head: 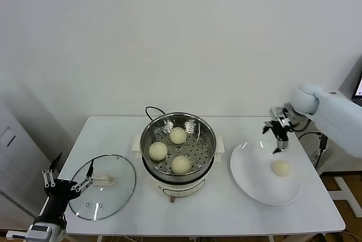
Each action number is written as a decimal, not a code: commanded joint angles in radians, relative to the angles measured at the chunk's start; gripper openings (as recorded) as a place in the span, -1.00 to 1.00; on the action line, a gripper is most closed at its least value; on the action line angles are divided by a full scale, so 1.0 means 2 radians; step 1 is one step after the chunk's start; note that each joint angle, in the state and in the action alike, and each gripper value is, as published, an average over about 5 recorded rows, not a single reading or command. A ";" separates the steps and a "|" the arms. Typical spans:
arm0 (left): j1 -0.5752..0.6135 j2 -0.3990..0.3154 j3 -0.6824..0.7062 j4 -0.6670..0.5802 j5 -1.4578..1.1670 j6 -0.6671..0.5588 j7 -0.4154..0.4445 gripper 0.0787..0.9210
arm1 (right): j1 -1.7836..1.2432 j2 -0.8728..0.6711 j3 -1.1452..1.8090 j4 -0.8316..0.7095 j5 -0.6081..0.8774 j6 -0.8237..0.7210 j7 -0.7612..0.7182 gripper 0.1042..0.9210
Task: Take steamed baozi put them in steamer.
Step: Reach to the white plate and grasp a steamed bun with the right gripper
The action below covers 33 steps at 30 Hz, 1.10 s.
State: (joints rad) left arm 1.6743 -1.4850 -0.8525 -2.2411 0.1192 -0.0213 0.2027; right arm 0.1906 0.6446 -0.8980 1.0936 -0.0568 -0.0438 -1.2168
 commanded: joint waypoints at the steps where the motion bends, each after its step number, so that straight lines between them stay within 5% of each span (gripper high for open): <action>1: 0.006 -0.002 0.001 0.000 0.005 -0.001 0.000 0.77 | -0.123 -0.029 0.099 -0.034 -0.072 0.005 0.006 0.76; 24: 0.021 0.002 -0.011 -0.005 0.004 -0.003 0.001 0.77 | -0.139 0.030 0.112 -0.084 -0.098 0.010 0.033 0.72; 33: 0.022 0.002 -0.011 -0.007 0.004 -0.003 0.001 0.77 | -0.136 0.022 0.107 -0.072 -0.093 0.006 0.033 0.16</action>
State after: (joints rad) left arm 1.7178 -1.4808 -0.8737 -2.2547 0.1272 -0.0269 0.2052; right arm -0.0731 0.6849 -0.6945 0.9505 -0.2271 -0.0313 -1.1546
